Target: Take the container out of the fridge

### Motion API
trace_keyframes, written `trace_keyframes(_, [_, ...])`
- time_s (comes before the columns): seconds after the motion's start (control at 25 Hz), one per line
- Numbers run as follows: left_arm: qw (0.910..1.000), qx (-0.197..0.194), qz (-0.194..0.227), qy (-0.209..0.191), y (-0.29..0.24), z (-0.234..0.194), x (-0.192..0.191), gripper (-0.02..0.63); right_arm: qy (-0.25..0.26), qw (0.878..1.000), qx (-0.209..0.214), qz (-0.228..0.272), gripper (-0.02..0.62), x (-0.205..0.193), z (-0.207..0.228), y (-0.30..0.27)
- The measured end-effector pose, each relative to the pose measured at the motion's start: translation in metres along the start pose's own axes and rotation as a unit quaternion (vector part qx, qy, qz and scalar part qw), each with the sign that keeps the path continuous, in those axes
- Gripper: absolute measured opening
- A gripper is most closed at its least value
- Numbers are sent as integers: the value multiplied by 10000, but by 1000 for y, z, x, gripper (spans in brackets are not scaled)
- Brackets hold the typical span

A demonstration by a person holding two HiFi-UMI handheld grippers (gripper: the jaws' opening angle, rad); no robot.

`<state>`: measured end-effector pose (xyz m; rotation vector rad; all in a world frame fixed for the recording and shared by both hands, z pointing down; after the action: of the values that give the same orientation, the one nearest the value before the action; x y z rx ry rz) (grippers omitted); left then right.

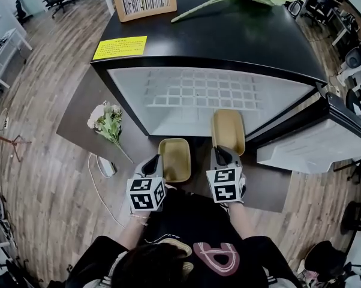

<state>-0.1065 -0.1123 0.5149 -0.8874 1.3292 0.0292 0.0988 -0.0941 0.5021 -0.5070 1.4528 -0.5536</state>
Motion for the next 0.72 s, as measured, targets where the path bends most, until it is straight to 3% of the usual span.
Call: trace_keyframes(0.72, [9998,-138,99,-144,3,20,-1,12,32,9997,0,-228,31,-49,-13,25])
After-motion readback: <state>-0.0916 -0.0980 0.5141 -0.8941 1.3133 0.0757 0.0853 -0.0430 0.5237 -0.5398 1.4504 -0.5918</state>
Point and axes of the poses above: the fingertips, and each gripper's own axes: y backward along the fingers, z to its right, x out of its top, the point moved 3 cm from there along y, backward along the fingers, and after that the axes turned 15 degrees about -y, right-handed, at the moved point
